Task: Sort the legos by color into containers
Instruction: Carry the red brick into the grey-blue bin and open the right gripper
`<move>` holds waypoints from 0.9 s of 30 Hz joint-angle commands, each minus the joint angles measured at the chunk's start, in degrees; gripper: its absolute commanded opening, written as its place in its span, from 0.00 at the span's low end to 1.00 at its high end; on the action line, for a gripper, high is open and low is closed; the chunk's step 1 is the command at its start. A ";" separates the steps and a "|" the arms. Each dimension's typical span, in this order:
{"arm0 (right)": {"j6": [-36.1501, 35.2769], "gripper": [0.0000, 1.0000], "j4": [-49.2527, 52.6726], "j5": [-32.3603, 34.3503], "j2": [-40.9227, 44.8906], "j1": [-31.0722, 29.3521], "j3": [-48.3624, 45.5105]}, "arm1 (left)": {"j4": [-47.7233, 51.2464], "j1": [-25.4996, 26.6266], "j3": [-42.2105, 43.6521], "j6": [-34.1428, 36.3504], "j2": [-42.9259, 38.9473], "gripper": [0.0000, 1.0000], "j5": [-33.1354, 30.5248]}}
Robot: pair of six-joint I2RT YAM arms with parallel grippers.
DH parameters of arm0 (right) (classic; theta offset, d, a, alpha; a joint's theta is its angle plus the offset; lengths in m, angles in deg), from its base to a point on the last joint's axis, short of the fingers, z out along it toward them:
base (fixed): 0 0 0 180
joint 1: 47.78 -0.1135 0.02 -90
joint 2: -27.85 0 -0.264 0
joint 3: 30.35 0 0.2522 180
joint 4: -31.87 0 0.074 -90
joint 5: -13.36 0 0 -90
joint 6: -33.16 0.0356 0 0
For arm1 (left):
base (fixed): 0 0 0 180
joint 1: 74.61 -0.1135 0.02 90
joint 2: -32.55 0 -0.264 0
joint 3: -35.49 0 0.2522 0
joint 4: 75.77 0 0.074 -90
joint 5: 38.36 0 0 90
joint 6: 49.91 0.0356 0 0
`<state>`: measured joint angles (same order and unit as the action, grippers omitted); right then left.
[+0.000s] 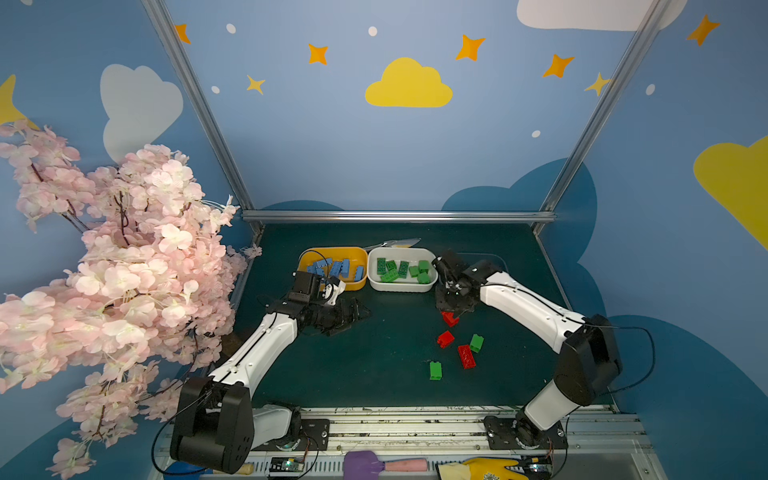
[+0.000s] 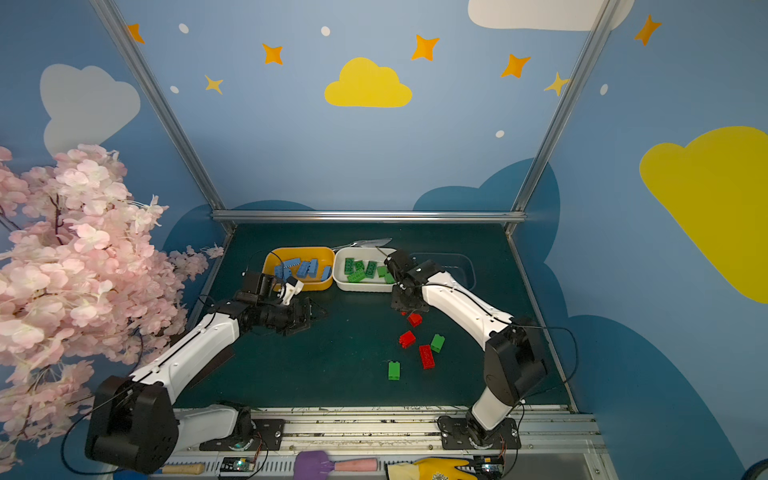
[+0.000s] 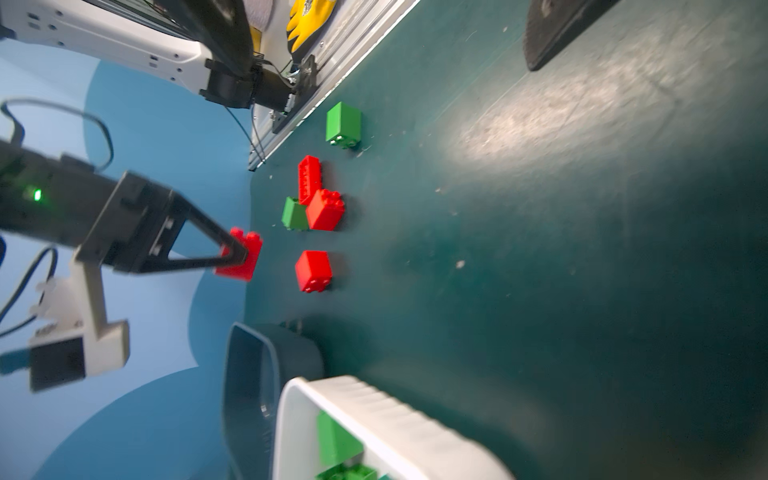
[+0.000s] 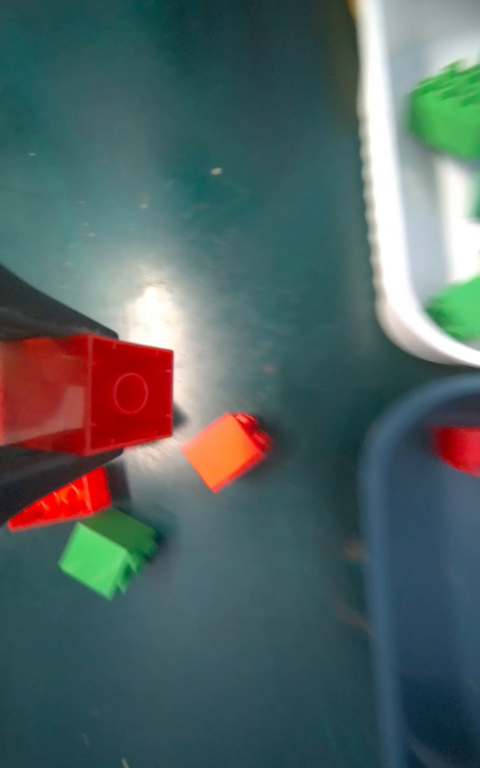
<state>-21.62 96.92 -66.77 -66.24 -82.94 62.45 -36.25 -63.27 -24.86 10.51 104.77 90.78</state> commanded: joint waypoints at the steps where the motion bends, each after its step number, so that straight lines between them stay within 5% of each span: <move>1: -11.81 0.20 1.50 0.51 -1.90 4.40 3.89 | -3.25 1.02 -2.61 -2.24 1.07 1.00 2.05; 10: -25.92 0.21 0.66 -3.54 -16.67 14.71 18.56 | -4.67 2.99 -5.97 -3.25 4.03 1.00 2.31; 19: -28.82 0.24 1.71 -4.92 -32.25 17.13 32.04 | -3.53 2.99 -5.33 -2.46 4.08 1.00 1.82; 27: -29.46 0.51 3.76 -7.62 -33.33 17.43 35.73 | -2.87 2.91 -4.22 -2.38 2.62 1.00 1.36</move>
<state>-50.40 98.58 -72.47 -102.48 -65.65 97.10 -40.17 -60.35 -29.85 7.47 108.93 92.13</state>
